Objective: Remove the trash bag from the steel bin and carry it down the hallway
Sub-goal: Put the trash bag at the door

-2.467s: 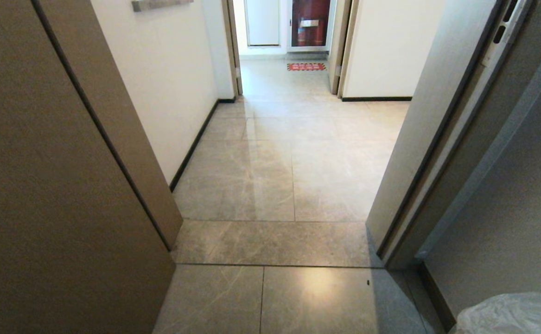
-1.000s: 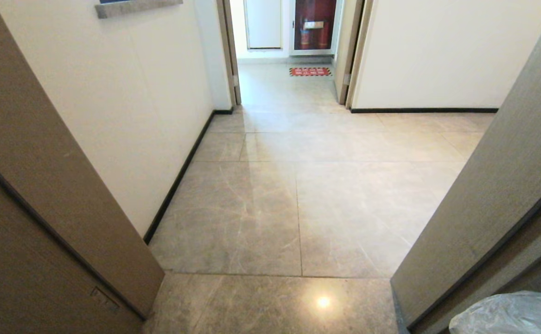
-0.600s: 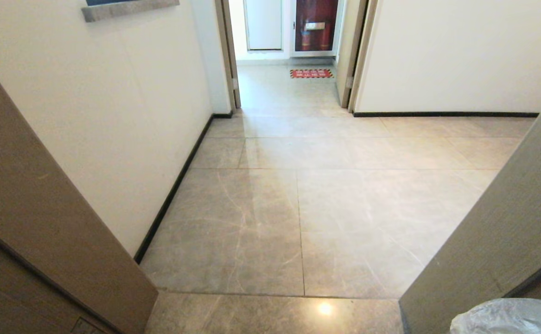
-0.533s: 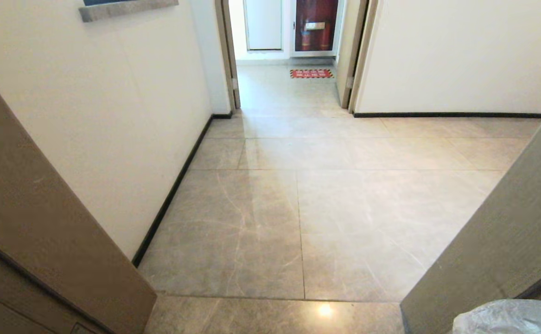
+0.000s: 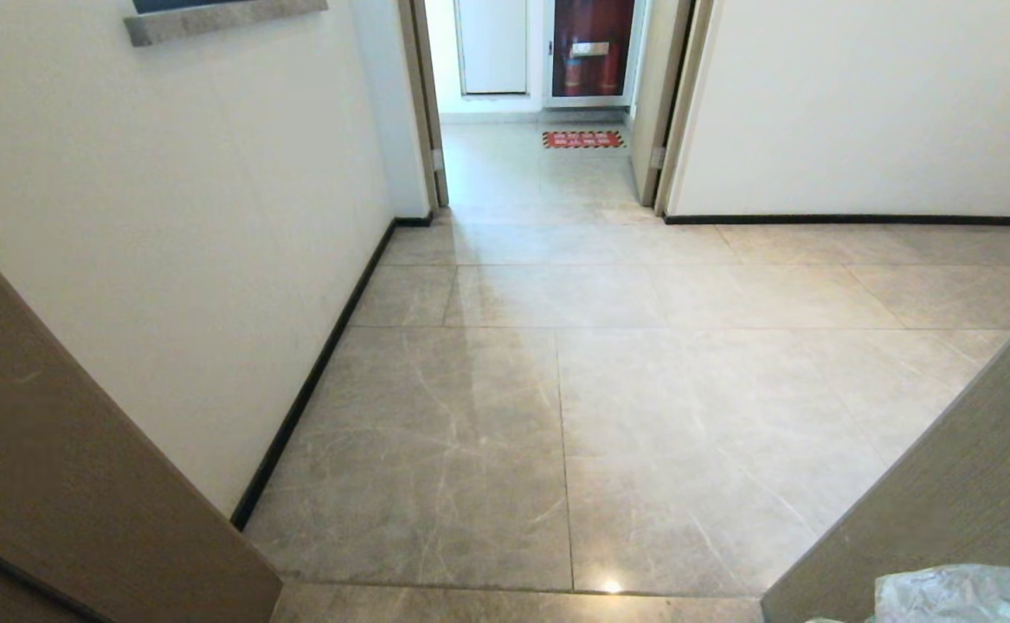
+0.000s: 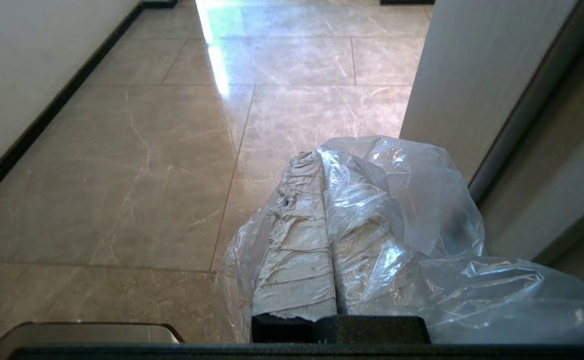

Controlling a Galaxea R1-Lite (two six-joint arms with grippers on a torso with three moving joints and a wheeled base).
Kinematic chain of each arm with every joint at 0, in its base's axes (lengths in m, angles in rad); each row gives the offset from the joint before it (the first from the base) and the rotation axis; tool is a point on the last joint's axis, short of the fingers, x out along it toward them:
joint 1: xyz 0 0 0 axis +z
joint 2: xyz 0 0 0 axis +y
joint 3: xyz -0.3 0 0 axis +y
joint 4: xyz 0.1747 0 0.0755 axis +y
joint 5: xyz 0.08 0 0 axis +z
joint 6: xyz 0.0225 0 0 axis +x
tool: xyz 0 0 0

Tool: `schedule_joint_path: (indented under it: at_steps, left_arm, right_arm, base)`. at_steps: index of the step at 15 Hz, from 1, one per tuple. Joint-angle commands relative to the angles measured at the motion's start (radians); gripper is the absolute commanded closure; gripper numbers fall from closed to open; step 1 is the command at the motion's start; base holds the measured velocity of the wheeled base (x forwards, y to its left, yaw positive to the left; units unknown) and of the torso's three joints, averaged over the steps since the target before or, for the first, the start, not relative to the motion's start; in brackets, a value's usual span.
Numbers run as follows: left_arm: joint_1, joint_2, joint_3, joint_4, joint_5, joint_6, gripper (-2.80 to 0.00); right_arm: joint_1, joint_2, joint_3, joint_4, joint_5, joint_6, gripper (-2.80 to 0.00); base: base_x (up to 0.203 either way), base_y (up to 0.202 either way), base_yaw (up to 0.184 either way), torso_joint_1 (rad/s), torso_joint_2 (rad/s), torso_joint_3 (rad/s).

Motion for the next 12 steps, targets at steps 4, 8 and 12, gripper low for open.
schedule_joint_path:
  at_steps: [4, 8, 12]
  left_arm:
    - [0.000, 0.000, 0.011, -0.001, 0.000, -0.002, 0.00]
    - [0.000, 0.000, 0.011, -0.002, 0.001, 0.003, 0.00]
    - [0.000, 0.000, 0.011, -0.002, 0.003, 0.004, 0.00]
  right_arm:
    - [0.000, 0.001, 0.000, 0.000, 0.000, -0.001, 0.00]
    - [0.000, 0.001, 0.000, 0.000, 0.000, -0.001, 0.00]
    - [0.000, 0.001, 0.000, 0.000, 0.000, -0.001, 0.00]
  base:
    - [0.000, 0.000, 0.000, 0.000, 0.00, 0.000]
    - [0.000, 0.000, 0.000, 0.000, 0.00, 0.000]
    - [0.000, 0.000, 0.000, 0.000, 0.00, 0.000]
